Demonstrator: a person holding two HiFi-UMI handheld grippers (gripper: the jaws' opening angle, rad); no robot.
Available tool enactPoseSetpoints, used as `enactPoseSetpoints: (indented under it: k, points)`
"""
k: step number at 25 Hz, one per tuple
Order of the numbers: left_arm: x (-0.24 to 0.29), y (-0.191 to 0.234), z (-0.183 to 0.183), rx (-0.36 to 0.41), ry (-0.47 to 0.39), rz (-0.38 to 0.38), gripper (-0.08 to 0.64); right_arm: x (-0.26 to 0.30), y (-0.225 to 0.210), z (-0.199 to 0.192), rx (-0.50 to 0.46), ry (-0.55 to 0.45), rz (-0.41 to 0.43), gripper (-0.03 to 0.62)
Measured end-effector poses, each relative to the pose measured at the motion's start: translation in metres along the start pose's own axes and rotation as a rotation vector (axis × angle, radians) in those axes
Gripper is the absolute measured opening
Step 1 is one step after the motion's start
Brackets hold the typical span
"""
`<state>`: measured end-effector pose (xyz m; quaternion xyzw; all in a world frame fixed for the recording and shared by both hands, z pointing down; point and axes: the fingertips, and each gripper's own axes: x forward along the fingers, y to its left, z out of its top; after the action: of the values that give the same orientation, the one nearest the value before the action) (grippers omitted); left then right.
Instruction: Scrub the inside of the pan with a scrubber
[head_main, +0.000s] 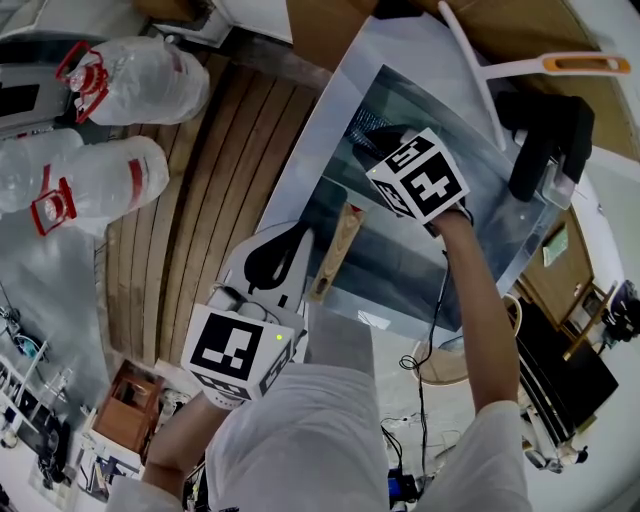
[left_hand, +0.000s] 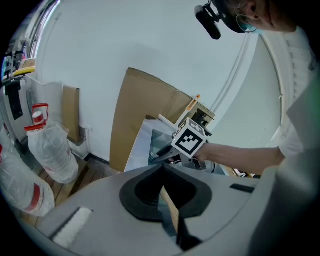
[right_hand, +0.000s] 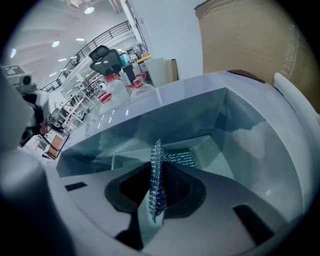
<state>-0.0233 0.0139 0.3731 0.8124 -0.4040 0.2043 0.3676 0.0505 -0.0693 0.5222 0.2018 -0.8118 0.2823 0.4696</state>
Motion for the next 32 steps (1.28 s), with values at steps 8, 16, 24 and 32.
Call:
enactPoseSetpoints:
  k: [8, 16, 24, 32]
  points:
    - [0.008, -0.002, 0.003, 0.001, 0.016, -0.014, 0.006, 0.010, -0.027, 0.003, -0.013, -0.007, -0.076, 0.060]
    - [0.015, -0.004, 0.008, -0.002, 0.018, -0.017, 0.005, 0.013, -0.049, 0.006, -0.096, 0.026, -0.187, 0.060]
    - [0.016, -0.009, 0.004, 0.010, 0.020, -0.023, 0.006, 0.007, -0.028, 0.007, -0.102, -0.055, -0.118, 0.060]
    - [0.012, -0.019, 0.002, 0.023, 0.017, -0.029, 0.006, -0.024, -0.028, 0.019, -0.037, -0.153, -0.152, 0.061]
